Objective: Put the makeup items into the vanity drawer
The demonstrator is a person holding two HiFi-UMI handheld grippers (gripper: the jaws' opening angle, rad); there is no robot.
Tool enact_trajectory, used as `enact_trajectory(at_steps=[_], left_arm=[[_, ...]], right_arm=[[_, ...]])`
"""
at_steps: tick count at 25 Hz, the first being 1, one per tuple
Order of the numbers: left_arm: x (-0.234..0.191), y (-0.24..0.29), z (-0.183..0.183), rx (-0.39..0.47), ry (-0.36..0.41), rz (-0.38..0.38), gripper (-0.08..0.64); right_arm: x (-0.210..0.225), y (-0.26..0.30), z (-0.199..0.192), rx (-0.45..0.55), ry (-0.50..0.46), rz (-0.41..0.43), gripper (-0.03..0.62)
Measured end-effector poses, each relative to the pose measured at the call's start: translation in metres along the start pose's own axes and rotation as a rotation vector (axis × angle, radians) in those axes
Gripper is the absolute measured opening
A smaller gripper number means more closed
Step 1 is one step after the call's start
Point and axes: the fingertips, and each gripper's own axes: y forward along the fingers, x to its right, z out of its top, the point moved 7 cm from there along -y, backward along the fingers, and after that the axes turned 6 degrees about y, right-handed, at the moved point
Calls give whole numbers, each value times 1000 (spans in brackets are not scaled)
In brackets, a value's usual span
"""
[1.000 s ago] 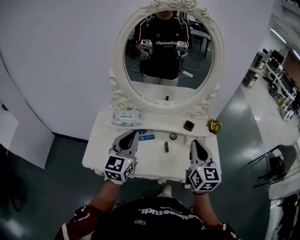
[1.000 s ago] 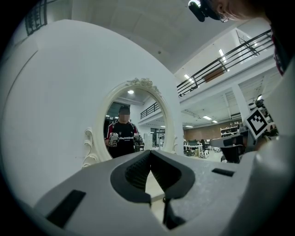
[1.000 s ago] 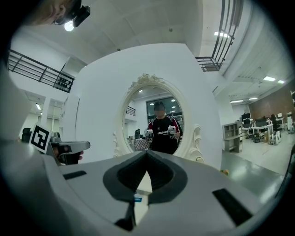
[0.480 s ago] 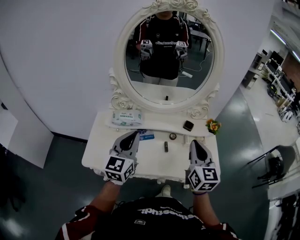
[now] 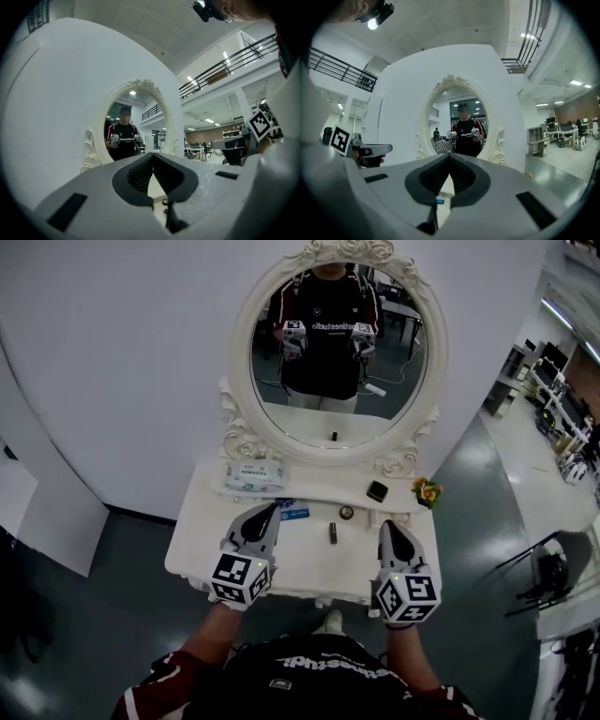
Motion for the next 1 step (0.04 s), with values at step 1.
enact_trajectory(at_steps=[1], left_arm=[[1,0,0,0,0,-1,6]], right_arm=[[0,0,0,0,1,1,3]])
